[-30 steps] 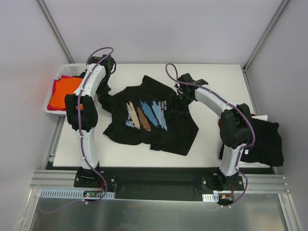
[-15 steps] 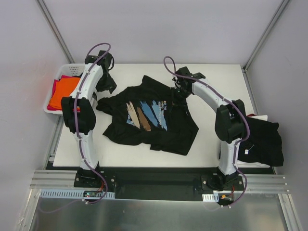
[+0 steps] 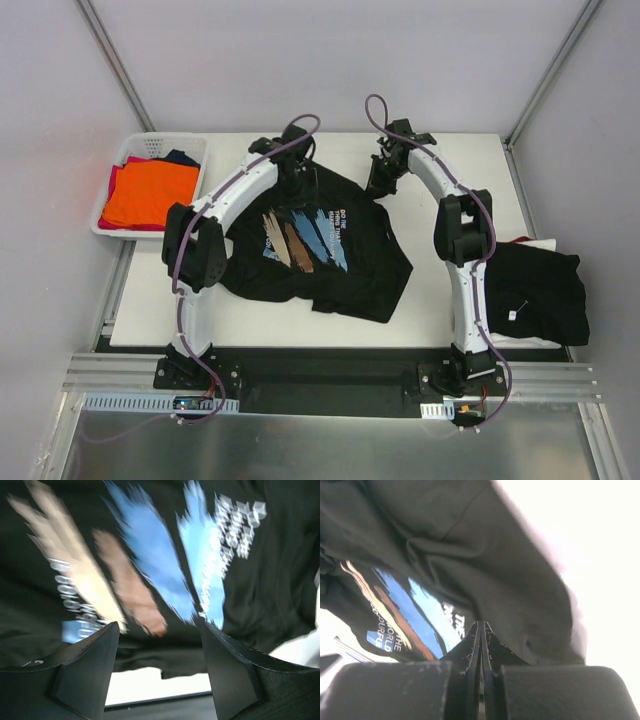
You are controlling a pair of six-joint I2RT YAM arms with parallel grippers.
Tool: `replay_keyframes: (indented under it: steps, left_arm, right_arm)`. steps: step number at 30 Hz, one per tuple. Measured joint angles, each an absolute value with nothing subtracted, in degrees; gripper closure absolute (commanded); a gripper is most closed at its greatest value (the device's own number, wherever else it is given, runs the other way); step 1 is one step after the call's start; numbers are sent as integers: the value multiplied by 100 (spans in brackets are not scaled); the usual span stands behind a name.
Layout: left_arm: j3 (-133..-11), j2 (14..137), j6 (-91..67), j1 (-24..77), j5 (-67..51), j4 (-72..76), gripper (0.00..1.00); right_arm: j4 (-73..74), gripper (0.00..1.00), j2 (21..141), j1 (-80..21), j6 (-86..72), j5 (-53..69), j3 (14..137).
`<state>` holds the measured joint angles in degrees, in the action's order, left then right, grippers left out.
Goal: Fold and stack the t-shirts
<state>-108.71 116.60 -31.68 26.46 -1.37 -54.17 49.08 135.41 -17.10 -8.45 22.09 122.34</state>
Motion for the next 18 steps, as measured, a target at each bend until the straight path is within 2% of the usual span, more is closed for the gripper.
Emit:
replay_keyframes:
  steps: [8, 18]
  left_arm:
    - [-10217, 11688, -3033, 2768, -425, -5293, 34]
    - [-10173, 11690, -2919, 2700, -425, -5280, 35]
  right_arm:
    - [4189, 99, 13719, -1645, -980, 2604, 11664]
    - [3411, 99, 13738, -1647, -1205, 3094, 10989]
